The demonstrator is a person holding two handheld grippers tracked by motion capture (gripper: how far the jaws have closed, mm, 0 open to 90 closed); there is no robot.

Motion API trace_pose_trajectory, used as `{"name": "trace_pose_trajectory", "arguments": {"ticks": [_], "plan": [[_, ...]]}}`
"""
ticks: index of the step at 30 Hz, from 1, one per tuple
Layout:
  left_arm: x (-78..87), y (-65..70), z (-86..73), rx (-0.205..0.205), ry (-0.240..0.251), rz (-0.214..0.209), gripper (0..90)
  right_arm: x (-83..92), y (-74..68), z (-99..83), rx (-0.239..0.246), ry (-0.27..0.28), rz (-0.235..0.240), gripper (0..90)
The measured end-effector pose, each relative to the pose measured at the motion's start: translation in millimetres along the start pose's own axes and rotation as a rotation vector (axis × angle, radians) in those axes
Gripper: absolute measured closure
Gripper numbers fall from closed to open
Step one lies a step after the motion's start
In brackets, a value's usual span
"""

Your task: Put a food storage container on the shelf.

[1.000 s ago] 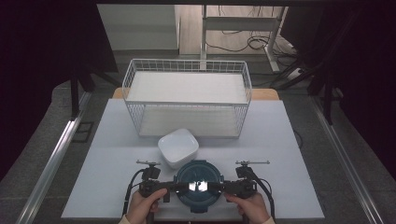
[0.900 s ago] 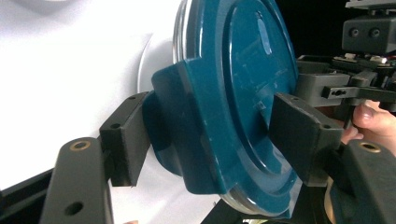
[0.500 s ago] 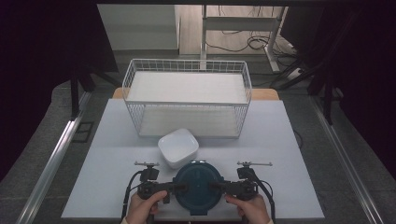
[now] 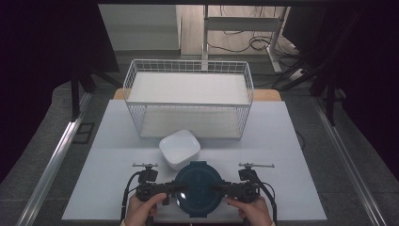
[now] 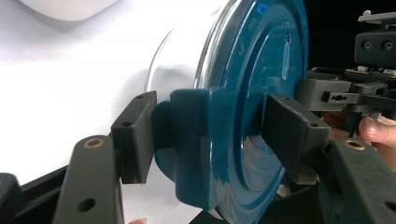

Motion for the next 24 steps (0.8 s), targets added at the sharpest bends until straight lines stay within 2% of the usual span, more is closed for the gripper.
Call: {"name": "trace_pose_trajectory", "arguments": {"ticks": [16, 24], "plan": [[9.0, 7.6, 3.6, -0.032, 0.026, 0.005, 38.3, 4.4, -9.2, 4.3, 0.035, 0.017, 0.007, 36.7], [13.0, 10.7, 9.2, -0.036, 0.034, 0.007, 38.3, 5.8, -13.8, 11.4, 0.053, 0.017, 0.009, 36.7]]}}
Point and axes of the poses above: each handheld gripper's, and its own axes: x roughly backward along the jaws, z roughly out of its top, y roughly to its right, the point moved 7 cm from there along -x, roughly forward along the jaws, and after that the axes turned 2 degrees about z, right-handed, at the moved point
